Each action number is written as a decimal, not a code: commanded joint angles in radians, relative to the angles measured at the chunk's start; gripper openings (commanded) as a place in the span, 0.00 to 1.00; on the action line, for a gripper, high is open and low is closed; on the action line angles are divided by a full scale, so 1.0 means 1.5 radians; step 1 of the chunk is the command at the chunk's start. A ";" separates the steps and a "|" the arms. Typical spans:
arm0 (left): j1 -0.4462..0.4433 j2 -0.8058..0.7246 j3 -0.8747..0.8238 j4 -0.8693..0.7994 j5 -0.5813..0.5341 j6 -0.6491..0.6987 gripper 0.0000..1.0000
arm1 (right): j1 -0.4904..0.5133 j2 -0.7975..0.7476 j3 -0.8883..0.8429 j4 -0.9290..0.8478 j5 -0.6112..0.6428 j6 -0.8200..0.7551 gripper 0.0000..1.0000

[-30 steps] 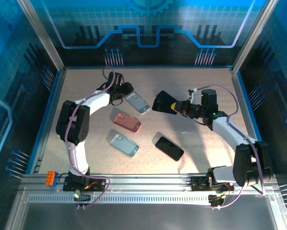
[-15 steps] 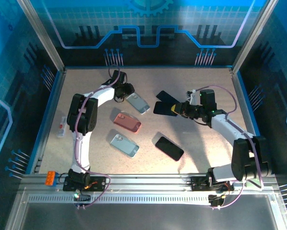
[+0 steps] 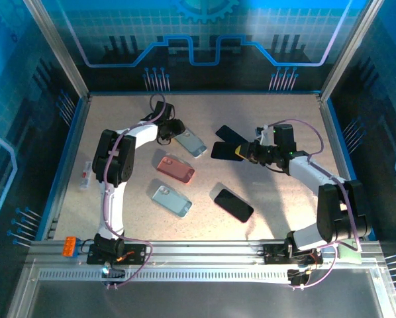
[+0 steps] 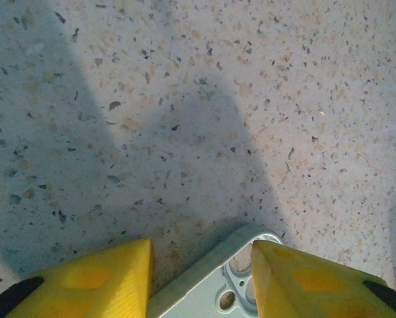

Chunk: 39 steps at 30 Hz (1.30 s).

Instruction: Put the phone into the phone case

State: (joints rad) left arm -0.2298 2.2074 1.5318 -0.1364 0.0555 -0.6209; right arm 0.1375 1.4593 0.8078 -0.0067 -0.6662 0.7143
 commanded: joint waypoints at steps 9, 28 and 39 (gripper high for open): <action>-0.011 -0.033 -0.061 0.031 0.041 -0.017 0.42 | 0.013 -0.008 0.022 0.027 -0.021 0.006 0.00; -0.063 -0.170 -0.251 0.131 0.062 -0.117 0.41 | 0.049 0.114 0.099 0.060 -0.041 0.034 0.00; -0.050 -0.222 -0.291 0.164 0.046 -0.125 0.38 | 0.079 0.266 0.187 0.122 -0.082 0.102 0.00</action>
State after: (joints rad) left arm -0.3149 1.9194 1.0973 0.0734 0.1284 -0.8001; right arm 0.2333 1.8301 1.0397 0.1005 -0.7338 0.8219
